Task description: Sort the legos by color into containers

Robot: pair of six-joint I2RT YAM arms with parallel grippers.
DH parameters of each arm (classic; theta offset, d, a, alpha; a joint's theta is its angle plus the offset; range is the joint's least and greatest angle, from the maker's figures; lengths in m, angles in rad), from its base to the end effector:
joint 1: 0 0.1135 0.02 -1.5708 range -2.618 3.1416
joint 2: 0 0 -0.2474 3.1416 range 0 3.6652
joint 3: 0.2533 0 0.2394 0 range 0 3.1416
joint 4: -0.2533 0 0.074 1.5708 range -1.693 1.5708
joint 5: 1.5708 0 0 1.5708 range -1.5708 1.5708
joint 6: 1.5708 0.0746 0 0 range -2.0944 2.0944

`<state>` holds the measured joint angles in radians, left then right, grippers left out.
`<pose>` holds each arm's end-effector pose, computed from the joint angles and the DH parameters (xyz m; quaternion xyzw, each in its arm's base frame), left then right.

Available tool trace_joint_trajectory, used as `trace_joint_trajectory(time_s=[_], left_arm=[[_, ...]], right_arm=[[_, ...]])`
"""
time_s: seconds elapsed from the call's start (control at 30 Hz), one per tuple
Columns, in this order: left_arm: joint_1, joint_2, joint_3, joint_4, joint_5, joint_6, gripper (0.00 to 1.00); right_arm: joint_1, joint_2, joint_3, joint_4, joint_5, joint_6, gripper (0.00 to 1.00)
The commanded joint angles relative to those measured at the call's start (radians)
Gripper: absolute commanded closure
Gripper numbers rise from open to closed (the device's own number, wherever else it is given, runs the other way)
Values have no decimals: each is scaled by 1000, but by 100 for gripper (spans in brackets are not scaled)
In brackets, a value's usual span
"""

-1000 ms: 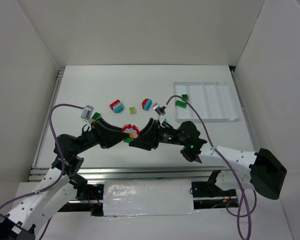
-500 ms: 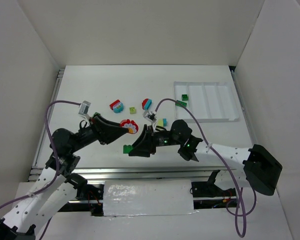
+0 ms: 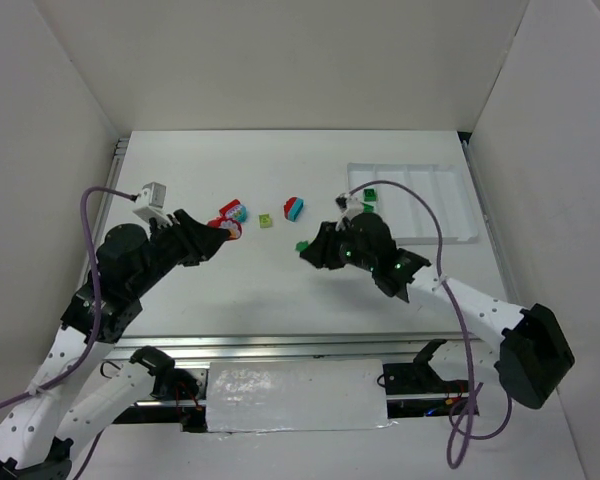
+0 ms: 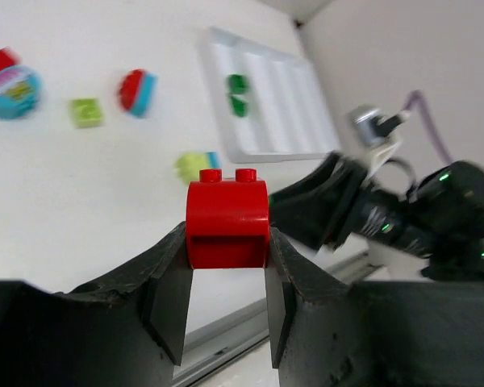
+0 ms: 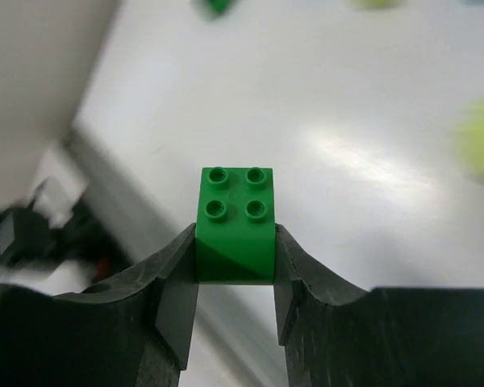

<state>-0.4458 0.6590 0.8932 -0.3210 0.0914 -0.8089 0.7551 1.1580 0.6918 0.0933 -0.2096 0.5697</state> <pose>0.1628 -0.0853 0.3643 -0.1026 0.7298 -0.4235 0.5268 0.2017 0.2112 0.2360 -0.1347 0.8124 0.4130 0.3890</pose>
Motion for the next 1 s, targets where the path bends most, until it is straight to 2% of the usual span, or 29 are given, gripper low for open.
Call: trace_joint_trajectory(time_s=[0.0,0.07,0.17,0.3,0.5,0.6,0.7,0.73,0.77,0.8,0.87,0.97], left_arm=[[2,-1,73,-242,-202,131,100],[1,-25,81,-286,-252,187,100],[2,-61,79,-315,-297,252,100],[2,-108,21,-316,-355,258,100],[4,-124,-19,-299,-325,252,100],[4,-114,-22,-302,-306,258,100],[4,-116,-25,-302,-298,260,100],[2,-117,-27,-299,-294,260,100],[4,-119,-27,-297,-291,261,100],[2,-119,-28,-297,-285,263,100],[2,-116,-28,-293,-279,266,100],[4,-110,-28,-291,-265,269,100]], right_arm=[[-173,49,127,-294,271,-28,100],[-284,94,175,-361,300,-44,100],[-367,192,277,-408,335,-82,100],[-419,363,448,-452,404,-122,100],[-477,594,646,-506,394,-143,100],[-487,696,747,-550,407,-142,95],[-493,753,798,-578,414,-142,83],[-493,758,804,-583,412,-142,62],[-493,763,808,-586,414,-137,48],[-493,760,807,-587,412,-137,41],[-493,737,792,-577,397,-137,34],[-493,700,776,-578,388,-131,30]])
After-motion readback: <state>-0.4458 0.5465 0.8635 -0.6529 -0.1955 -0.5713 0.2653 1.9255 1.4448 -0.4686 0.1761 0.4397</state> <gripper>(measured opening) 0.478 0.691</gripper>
